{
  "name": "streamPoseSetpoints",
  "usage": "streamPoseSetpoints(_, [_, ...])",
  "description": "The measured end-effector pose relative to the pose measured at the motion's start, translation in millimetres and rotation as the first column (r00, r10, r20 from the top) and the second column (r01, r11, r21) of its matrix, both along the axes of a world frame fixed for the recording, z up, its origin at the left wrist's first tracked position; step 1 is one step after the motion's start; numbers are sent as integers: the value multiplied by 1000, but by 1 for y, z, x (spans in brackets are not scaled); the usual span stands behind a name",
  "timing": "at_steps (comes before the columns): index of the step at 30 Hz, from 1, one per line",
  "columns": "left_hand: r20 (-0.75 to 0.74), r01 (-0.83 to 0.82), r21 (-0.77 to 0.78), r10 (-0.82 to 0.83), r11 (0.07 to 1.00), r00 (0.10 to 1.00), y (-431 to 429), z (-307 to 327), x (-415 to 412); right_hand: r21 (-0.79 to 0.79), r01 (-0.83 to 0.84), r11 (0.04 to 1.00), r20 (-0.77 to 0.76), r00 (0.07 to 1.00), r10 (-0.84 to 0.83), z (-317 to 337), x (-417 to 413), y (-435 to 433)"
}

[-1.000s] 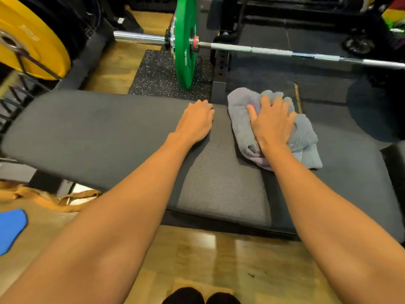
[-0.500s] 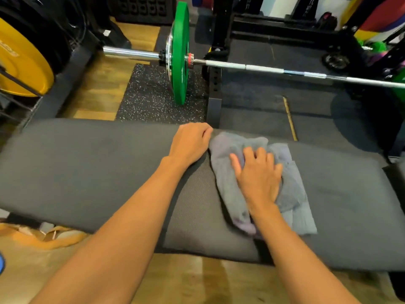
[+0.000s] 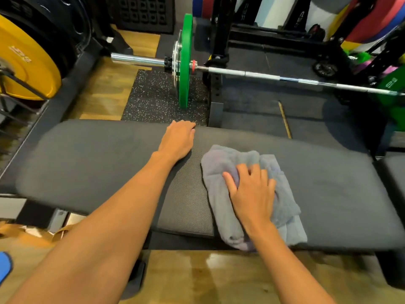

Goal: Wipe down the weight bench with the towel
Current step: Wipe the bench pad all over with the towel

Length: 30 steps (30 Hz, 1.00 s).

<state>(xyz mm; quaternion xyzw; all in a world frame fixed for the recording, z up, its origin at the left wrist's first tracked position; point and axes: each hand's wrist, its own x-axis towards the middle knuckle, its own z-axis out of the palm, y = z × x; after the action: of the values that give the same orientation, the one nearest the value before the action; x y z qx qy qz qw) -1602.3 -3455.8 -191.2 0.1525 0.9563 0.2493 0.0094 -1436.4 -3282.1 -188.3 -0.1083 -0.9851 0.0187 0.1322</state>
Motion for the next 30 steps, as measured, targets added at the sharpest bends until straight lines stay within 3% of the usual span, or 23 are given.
streamPoseSetpoints(5, [-90,3,23,-1,1000,996,-2,-7,-4,55,-51,997,0,999,51,-3,44,-20])
streamPoseSetpoints(11, [-110,-27,27,30,999,994,-10,-19,-28,58,-34,998,-94,995,39,-19,-108,-28])
streamPoseSetpoints(17, [-84,-94,-125,84,988,993,-44,-10,-16,-25,-41,999,113,993,43,-3,-192,-31])
streamPoseSetpoints(22, [-29,-74,-153,70,985,997,-72,1,3,-29,-81,996,29,996,82,-3,-99,-54])
streamPoseSetpoints(27, [31,-46,-52,47,998,998,-81,5,9,2,-147,989,37,988,147,1,27,-85])
streamPoseSetpoints(30, [-14,-53,6,53,999,999,-89,4,5,32,-178,984,4,984,178,-4,36,-94])
